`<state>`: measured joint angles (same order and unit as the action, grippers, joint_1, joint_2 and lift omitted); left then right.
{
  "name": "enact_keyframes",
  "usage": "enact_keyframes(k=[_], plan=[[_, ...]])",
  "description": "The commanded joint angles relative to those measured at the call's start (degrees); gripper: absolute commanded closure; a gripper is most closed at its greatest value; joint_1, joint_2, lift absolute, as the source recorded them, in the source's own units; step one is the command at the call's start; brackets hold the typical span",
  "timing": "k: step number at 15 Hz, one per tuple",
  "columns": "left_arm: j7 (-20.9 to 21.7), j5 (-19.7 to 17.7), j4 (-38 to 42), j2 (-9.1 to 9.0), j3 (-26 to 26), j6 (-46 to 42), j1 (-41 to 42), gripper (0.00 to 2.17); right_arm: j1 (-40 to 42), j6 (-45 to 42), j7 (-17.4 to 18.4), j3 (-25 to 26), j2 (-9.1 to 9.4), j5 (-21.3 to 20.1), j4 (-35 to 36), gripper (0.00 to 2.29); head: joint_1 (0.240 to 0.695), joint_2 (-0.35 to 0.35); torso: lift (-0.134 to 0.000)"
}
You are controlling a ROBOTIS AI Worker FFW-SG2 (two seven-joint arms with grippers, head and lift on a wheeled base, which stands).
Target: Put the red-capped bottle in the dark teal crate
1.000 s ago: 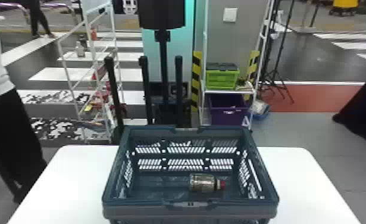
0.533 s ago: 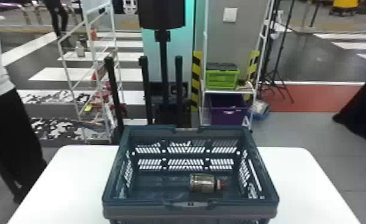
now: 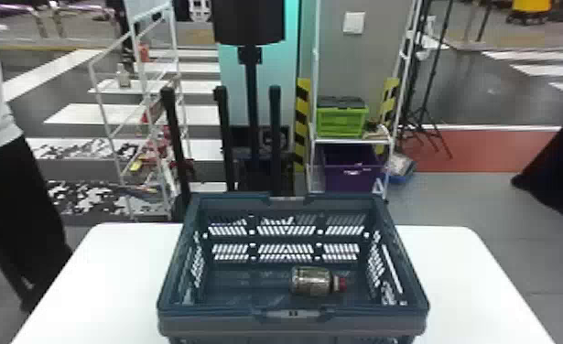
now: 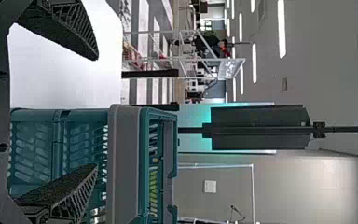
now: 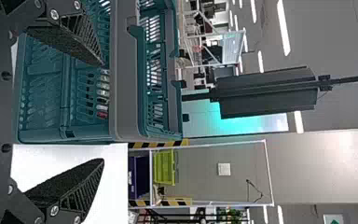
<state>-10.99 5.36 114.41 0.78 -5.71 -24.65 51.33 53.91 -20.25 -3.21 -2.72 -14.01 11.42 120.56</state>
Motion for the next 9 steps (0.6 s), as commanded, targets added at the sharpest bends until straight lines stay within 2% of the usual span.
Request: enact_keyframes(k=[1, 9], plan=[[0.0, 0.0, -0.1, 0.1, 0.0, 0.0, 0.0, 0.07, 0.1, 0.0, 0.0, 0.0, -0.05, -0.1, 0.0, 0.15, 0.499, 0.0, 0.0], [-0.6, 0.0, 0.1, 0.27, -0.4, 0.0, 0.2, 0.06, 0.3, 0.0, 0.0, 0.0, -0.75, 0.1, 0.3, 0.15, 0.499, 0.0, 0.0]])
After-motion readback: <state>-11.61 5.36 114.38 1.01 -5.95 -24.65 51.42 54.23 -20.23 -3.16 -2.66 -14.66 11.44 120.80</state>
